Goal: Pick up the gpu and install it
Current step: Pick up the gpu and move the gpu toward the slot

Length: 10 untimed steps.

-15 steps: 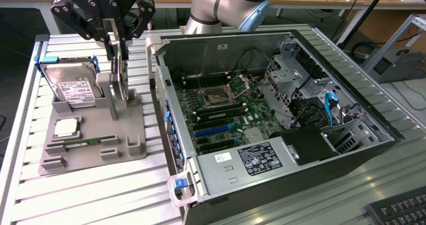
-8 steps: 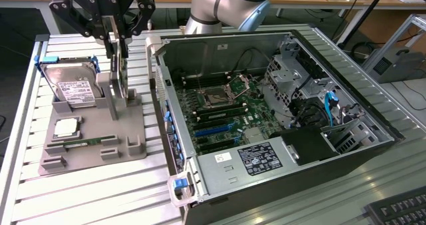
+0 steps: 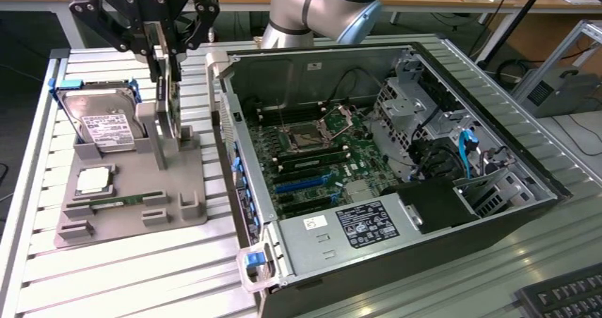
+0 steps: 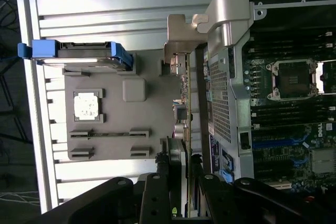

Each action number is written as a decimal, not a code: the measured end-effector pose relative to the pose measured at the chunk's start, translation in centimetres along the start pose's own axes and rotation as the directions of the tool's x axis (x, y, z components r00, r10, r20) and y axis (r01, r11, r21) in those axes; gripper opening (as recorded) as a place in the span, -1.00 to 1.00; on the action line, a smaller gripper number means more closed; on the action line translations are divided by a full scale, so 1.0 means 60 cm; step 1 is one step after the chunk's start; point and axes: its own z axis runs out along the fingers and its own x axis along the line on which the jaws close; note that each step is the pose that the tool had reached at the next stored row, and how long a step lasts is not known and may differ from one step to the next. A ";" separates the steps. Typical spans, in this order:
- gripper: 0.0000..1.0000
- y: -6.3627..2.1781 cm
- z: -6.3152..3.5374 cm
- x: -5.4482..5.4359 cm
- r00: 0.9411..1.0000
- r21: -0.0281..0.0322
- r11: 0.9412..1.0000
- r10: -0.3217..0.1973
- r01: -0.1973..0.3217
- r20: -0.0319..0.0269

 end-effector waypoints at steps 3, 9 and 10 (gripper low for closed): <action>-0.47 -0.003 0.000 -0.008 1.000 0.000 1.000 0.000 0.000 0.000; -0.47 -0.003 0.001 -0.023 1.000 0.000 1.000 0.000 0.000 0.000; -0.47 -0.003 0.001 -0.025 1.000 0.000 1.000 0.000 0.000 0.000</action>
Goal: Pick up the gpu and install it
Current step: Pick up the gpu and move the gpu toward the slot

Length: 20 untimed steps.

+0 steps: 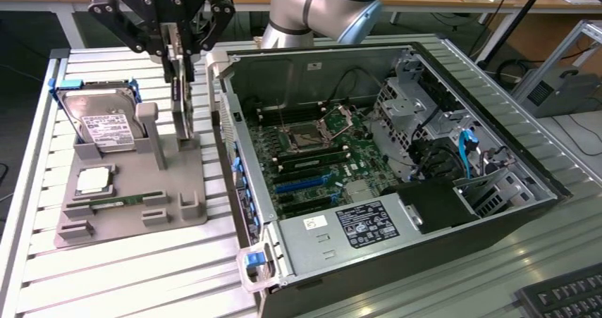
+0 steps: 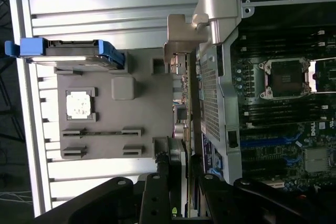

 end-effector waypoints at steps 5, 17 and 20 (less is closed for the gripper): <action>-0.47 0.001 0.000 -0.011 1.000 0.000 1.000 0.000 0.000 0.000; -0.47 0.003 0.001 -0.034 1.000 0.001 1.000 0.000 0.000 0.000; -0.47 0.003 0.001 -0.041 1.000 0.001 1.000 0.000 0.000 0.000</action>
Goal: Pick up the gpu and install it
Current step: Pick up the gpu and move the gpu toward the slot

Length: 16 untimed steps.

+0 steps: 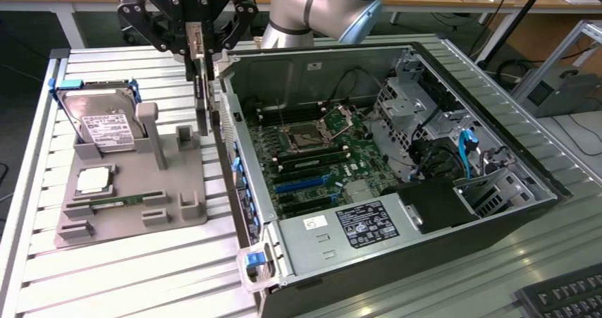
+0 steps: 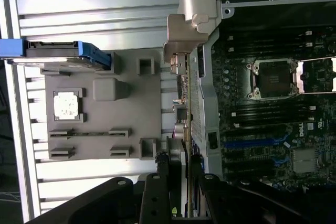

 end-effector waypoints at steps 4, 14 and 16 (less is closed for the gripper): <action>-0.47 0.001 0.000 -0.008 1.000 0.000 1.000 0.000 0.000 0.000; -0.47 0.002 0.001 -0.021 1.000 0.001 1.000 0.000 0.000 0.000; -0.47 0.002 0.001 -0.024 1.000 0.001 1.000 0.000 0.000 0.000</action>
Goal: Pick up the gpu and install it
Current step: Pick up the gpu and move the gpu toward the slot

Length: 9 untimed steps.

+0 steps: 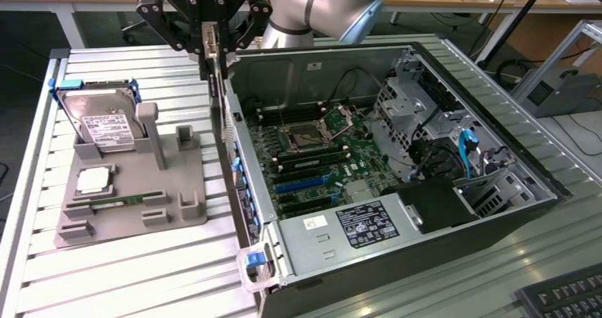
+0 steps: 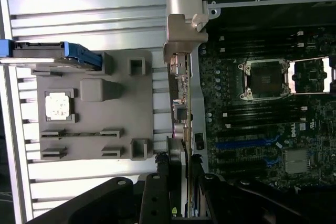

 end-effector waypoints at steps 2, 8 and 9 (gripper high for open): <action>-0.47 0.000 0.000 -0.002 1.000 0.000 1.000 0.000 0.000 0.000; -0.47 0.001 0.000 -0.009 1.000 0.002 1.000 0.000 0.000 0.000; -0.47 0.001 0.000 -0.009 1.000 0.002 1.000 0.000 0.000 0.000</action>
